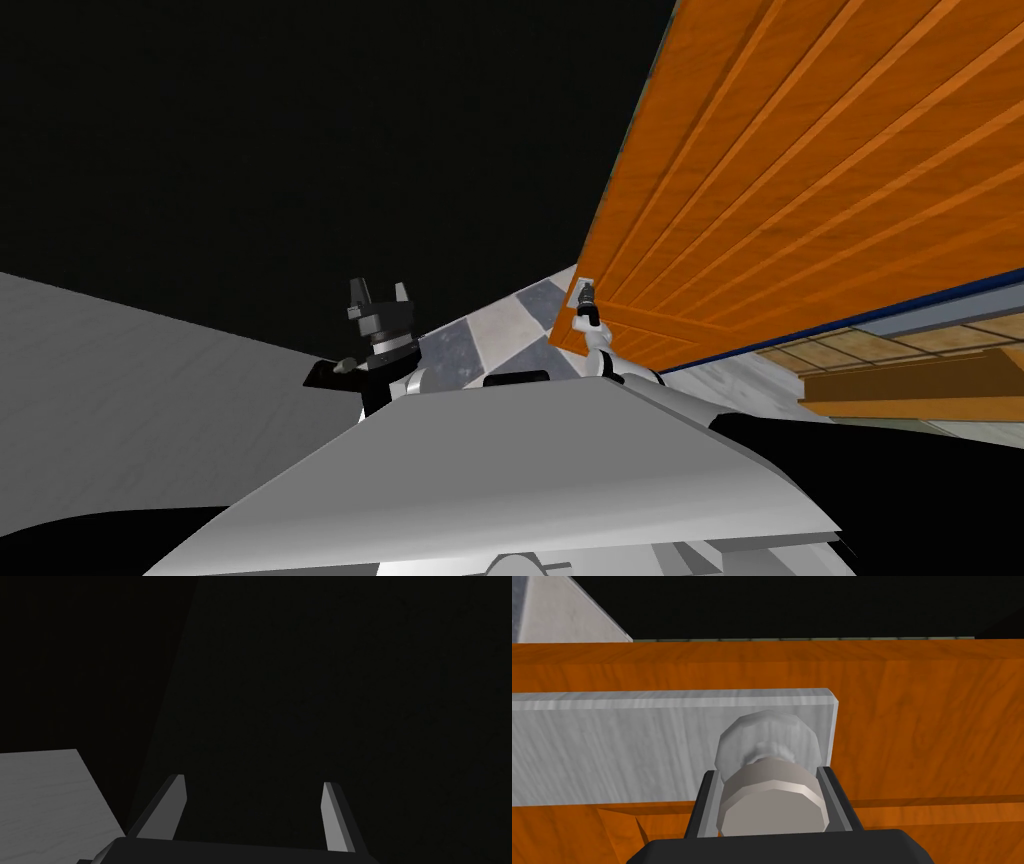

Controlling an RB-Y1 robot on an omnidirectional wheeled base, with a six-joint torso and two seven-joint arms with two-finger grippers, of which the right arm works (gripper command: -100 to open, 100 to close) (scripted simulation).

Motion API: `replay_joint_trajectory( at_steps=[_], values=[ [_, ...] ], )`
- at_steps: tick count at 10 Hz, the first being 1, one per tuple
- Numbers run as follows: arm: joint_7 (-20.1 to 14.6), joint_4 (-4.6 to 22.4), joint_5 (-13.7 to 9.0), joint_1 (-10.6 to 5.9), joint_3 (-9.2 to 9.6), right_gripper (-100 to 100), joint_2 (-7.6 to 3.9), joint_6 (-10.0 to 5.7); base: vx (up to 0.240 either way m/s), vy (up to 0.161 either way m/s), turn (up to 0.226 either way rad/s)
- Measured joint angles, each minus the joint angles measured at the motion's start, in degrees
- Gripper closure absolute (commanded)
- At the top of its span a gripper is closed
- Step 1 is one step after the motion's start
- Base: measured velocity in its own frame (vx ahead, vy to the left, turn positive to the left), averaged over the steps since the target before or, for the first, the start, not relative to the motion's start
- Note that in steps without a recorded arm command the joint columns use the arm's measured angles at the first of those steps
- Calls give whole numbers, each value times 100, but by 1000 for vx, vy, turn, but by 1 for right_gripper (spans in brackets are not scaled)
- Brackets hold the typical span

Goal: Push the door open

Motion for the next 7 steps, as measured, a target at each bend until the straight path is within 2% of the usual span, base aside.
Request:
replay_joint_trajectory(
  at_steps=[2,5,7],
  values=[
    [8,-92,-20,91,-99,100,-10,15,188,31,-45],
    [68,-111,-47,97,-238,100,-47,31,146,36,-40],
    [114,-183,-58,171,-366,100,-19,80,227,2,-54]
  ],
)
